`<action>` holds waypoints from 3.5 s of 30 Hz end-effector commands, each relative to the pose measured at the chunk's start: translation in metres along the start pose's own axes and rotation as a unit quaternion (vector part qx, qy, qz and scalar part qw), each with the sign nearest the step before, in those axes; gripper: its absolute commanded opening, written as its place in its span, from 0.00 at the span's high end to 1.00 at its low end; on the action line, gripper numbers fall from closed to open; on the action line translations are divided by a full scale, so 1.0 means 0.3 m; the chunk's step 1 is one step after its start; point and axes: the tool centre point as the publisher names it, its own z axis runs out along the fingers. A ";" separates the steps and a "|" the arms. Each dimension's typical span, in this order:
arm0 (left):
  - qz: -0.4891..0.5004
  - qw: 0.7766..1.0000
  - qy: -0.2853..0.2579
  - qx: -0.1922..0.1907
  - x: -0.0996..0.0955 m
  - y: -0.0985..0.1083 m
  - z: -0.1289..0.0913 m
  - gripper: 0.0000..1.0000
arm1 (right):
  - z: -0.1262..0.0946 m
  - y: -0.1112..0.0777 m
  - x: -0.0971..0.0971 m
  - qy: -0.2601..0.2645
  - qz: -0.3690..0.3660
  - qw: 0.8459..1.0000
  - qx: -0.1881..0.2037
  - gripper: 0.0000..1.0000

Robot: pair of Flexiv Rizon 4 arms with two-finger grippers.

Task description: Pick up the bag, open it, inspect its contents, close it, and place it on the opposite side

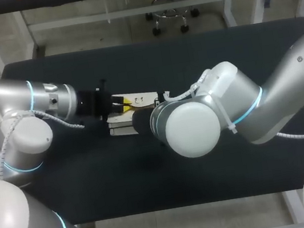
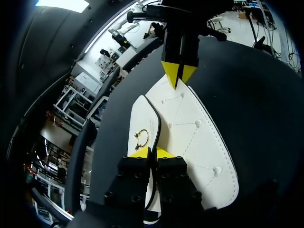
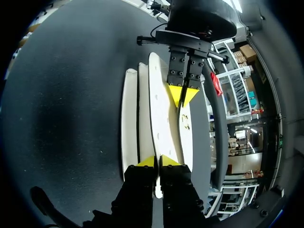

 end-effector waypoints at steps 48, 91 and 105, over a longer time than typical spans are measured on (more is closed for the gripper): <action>0.016 1.000 -0.002 0.012 -0.068 -0.016 0.019 0.13 | 0.000 -0.002 0.003 -0.001 0.001 1.000 0.000 1.00; -0.103 0.991 0.062 -0.056 -0.151 -0.094 -0.206 0.00 | -0.238 -0.024 -0.182 0.070 -0.011 0.997 -0.019 0.00; -0.127 0.971 0.108 -0.169 -0.121 -0.086 -0.242 0.00 | -0.261 -0.037 -0.205 0.130 -0.004 0.992 -0.002 0.00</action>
